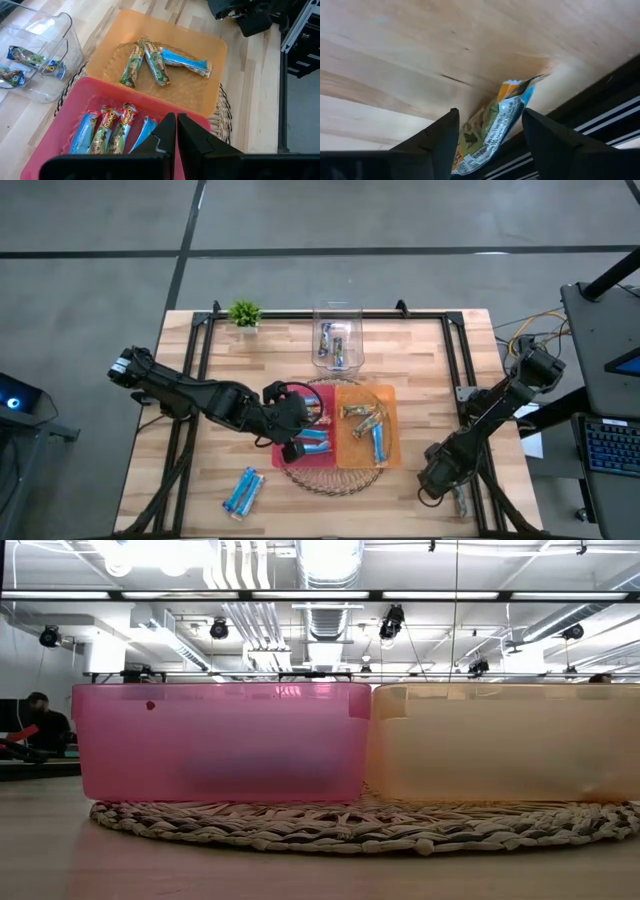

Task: Pick and place Granola Bars by type
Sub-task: Put the yellow granola bar into the orange bin

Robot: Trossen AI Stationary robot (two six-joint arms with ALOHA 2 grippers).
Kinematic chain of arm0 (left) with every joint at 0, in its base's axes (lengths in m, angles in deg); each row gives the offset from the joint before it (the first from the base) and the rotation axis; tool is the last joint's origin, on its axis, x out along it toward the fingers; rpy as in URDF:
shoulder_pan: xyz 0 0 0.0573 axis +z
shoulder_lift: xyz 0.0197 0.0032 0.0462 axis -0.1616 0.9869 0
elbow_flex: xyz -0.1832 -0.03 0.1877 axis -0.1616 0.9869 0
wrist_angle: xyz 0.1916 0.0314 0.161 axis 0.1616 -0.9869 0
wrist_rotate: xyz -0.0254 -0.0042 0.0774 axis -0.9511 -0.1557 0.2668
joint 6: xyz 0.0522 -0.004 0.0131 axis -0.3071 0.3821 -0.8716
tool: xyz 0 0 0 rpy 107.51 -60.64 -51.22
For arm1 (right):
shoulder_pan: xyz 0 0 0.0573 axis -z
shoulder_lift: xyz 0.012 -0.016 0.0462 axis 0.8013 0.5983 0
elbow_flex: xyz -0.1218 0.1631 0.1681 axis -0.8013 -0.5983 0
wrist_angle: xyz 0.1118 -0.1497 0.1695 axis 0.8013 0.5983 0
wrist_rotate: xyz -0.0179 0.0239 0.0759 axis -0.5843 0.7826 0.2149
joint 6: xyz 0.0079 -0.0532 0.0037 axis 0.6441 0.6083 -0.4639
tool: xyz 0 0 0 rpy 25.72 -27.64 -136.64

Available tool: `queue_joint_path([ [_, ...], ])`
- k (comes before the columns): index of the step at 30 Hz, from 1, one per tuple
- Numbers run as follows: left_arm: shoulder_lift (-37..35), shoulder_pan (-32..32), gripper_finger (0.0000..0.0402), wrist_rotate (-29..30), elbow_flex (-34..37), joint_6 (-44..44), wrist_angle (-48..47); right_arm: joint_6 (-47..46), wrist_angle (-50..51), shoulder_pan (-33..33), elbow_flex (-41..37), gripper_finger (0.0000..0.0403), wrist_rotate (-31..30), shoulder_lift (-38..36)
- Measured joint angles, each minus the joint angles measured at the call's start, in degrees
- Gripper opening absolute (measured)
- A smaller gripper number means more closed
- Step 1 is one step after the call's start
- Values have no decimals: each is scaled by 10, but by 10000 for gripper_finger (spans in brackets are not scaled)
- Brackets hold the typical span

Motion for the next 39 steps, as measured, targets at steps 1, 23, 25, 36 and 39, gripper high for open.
queue_joint_path([
  [1, 0, 0, 0, 0, 0, 0, 0, 2, -1, 0, 0, 196, 0, 0],
  [23, 0, 0, 0, 0, 0, -9, 0, 17, -30, 0, -9, 48, 0, -1],
  [25, 0, 0, 0, 0, 0, -9, 0, 18, -30, 0, -7, 48, -2, -1],
  [36, 0, 0, 0, 0, 0, -9, 0, 23, -31, 4, 56, 44, -64, -2],
  [39, 0, 0, 0, 0, 0, -9, 0, 37, -28, 16, 69, 43, -84, -5],
])
